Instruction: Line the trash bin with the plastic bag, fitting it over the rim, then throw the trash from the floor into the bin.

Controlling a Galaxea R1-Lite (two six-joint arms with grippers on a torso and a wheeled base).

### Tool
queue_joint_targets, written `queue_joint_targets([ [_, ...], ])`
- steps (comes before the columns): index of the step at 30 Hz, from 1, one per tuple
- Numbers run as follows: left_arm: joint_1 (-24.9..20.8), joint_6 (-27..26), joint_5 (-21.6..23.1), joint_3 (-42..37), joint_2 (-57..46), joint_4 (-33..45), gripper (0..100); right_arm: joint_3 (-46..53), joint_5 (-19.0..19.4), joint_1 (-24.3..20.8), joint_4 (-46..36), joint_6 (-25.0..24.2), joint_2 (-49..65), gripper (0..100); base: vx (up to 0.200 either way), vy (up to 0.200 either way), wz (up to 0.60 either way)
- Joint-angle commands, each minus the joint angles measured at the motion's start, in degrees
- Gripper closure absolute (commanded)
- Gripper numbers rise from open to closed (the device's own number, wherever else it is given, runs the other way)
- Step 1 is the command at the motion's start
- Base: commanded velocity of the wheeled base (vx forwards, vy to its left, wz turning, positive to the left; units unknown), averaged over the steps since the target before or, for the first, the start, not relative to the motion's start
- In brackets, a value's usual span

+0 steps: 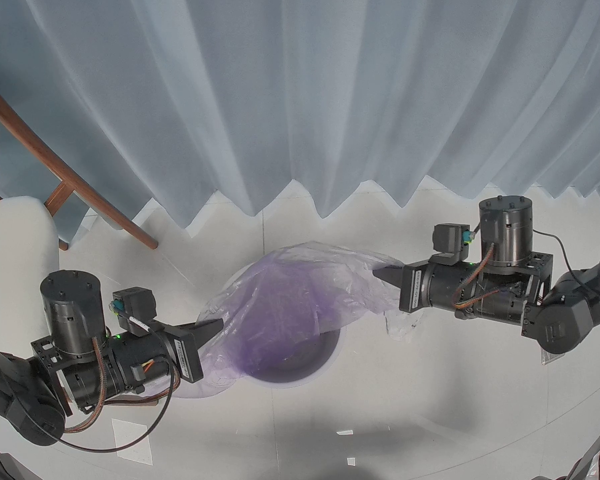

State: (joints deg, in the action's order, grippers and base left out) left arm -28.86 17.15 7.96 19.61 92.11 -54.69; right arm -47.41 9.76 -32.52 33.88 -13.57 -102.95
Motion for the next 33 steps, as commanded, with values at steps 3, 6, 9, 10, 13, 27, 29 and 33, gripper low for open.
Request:
queue_joint_targets([
  [3, -1.38, 6.58, -0.31, -0.19, -0.71, -0.33, 100, -8.67, -0.27, 1.15, 5.15, 0.74, -9.81, 0, 0.000, 0.000, 0.00],
  [6, -1.99, 7.28, -0.49, 0.16, -0.79, -0.33, 100, -6.20, -0.71, 2.99, 4.71, -1.55, -6.39, 0, 0.000, 0.000, 0.00],
  [9, -2.35, 7.55, -1.98, 0.07, -1.06, -0.33, 100, -0.67, -0.89, 7.12, 3.56, -7.53, 0.38, 0, 0.000, 0.000, 0.00],
  [10, -2.70, 7.55, -2.60, -0.19, -1.32, -0.42, 100, 0.39, -0.89, 8.53, 2.77, -11.22, 3.19, 0, 0.000, 0.000, 0.00],
  [13, -2.96, 8.51, -2.77, -0.19, -1.58, -0.33, 100, 0.48, -0.98, 10.90, 0.66, -18.07, 7.59, 0, 0.000, 0.000, 0.00],
  [27, -9.64, 15.54, -4.62, 1.39, -1.23, -0.33, 100, -1.19, -3.52, -11.25, -14.28, -29.94, 14.88, 0, 0.000, 0.000, 0.00],
  [29, -9.64, 15.54, -4.62, 1.39, -1.23, -0.33, 100, -1.28, -3.52, -11.86, -14.01, -29.85, 13.13, 0, 0.000, 0.000, 0.00],
  [33, -9.55, 15.54, -4.62, 1.57, -1.23, -0.33, 100, -3.66, -3.88, -12.12, -13.75, -27.83, 7.24, 0, 0.000, 0.000, 0.00],
])
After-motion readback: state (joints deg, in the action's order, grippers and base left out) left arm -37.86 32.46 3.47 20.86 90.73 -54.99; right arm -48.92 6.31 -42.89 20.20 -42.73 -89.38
